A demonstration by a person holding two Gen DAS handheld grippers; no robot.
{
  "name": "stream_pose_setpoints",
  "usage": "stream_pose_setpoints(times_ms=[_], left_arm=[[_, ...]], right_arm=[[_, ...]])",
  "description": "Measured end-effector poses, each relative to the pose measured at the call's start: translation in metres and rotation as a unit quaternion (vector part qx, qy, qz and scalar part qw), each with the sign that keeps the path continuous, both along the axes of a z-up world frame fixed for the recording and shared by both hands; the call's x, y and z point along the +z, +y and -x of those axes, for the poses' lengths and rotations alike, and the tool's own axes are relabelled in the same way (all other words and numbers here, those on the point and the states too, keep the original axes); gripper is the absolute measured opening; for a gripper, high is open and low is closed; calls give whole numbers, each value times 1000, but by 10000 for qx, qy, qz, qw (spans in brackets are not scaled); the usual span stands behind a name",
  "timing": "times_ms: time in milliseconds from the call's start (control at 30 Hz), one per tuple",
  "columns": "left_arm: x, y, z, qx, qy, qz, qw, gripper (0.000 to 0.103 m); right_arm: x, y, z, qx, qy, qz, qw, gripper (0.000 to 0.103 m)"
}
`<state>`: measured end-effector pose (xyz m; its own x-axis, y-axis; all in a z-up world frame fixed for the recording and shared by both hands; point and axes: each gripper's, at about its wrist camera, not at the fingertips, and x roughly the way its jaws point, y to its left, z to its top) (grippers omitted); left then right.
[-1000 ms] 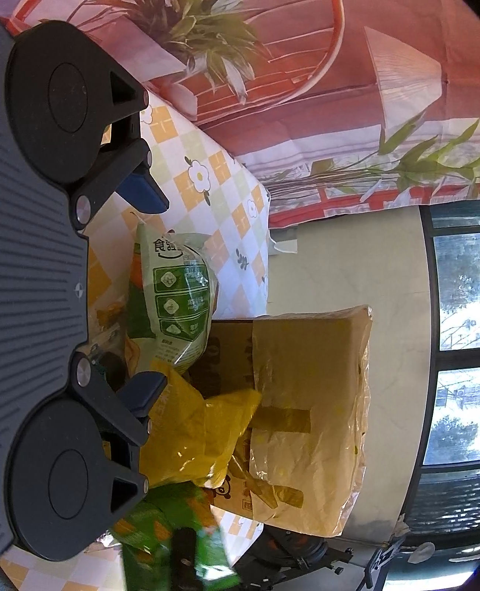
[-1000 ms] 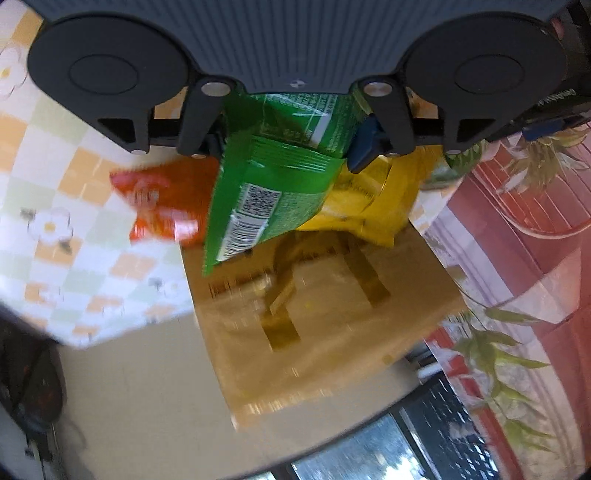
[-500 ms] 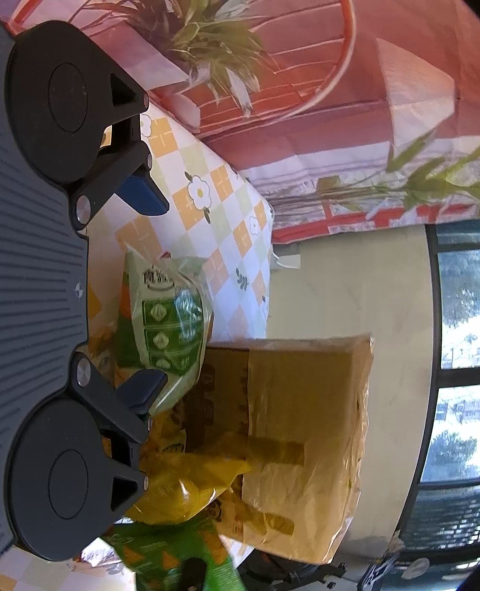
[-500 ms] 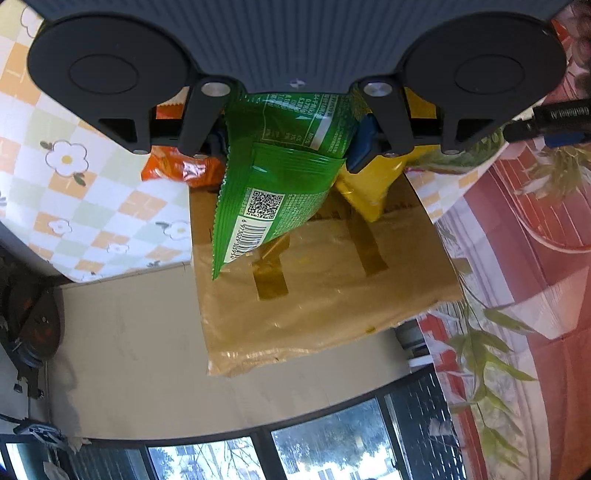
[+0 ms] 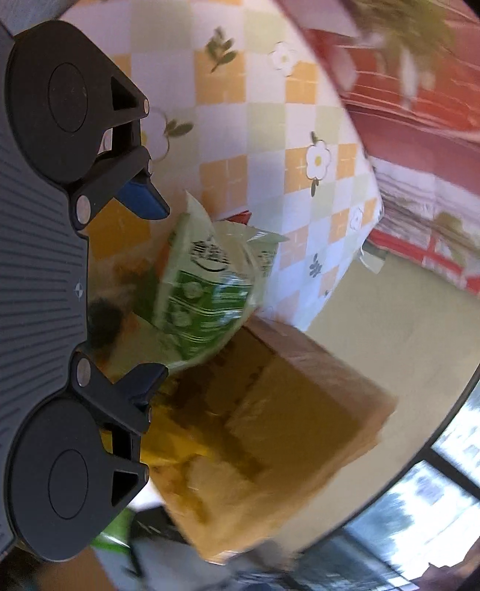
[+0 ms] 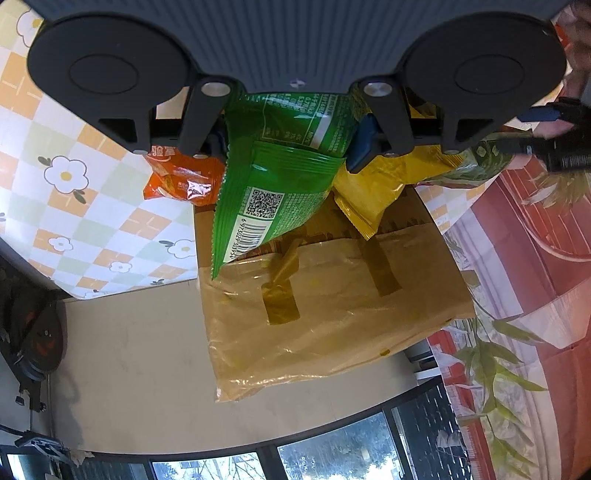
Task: Organize snacks
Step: 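Grasp the pale green printed bag with the left tool while the right tool holds the green bag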
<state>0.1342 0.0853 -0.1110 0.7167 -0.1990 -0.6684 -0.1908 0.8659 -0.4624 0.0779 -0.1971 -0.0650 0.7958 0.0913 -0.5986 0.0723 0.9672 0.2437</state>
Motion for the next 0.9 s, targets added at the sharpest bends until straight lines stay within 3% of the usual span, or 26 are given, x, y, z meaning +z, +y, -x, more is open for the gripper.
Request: stream_pose_setpoints(times_ms=[267, 333, 600, 733, 800, 900], left_arm=[[-16, 6, -19, 600, 87, 674, 9959, 87], [-19, 6, -23, 596, -122, 884, 9942, 89], [-35, 0, -50, 748, -67, 804, 9939, 92], [-45, -6, -66, 526, -136, 552, 9970, 90], [-47, -8, -69, 381, -134, 397, 9984, 75], [-40, -4, -65, 108, -161, 413, 9990, 68]], right_arm=[[0, 0, 0, 8, 36, -8, 10000, 62], [-1, 0, -1, 7, 47, -5, 10000, 62], [-1, 0, 0, 0, 67, 0, 10000, 62], [-2, 0, 1, -3, 84, 7, 10000, 62], [-2, -1, 1, -6, 99, -4, 10000, 62], [0, -2, 1, -14, 95, -19, 10000, 62]])
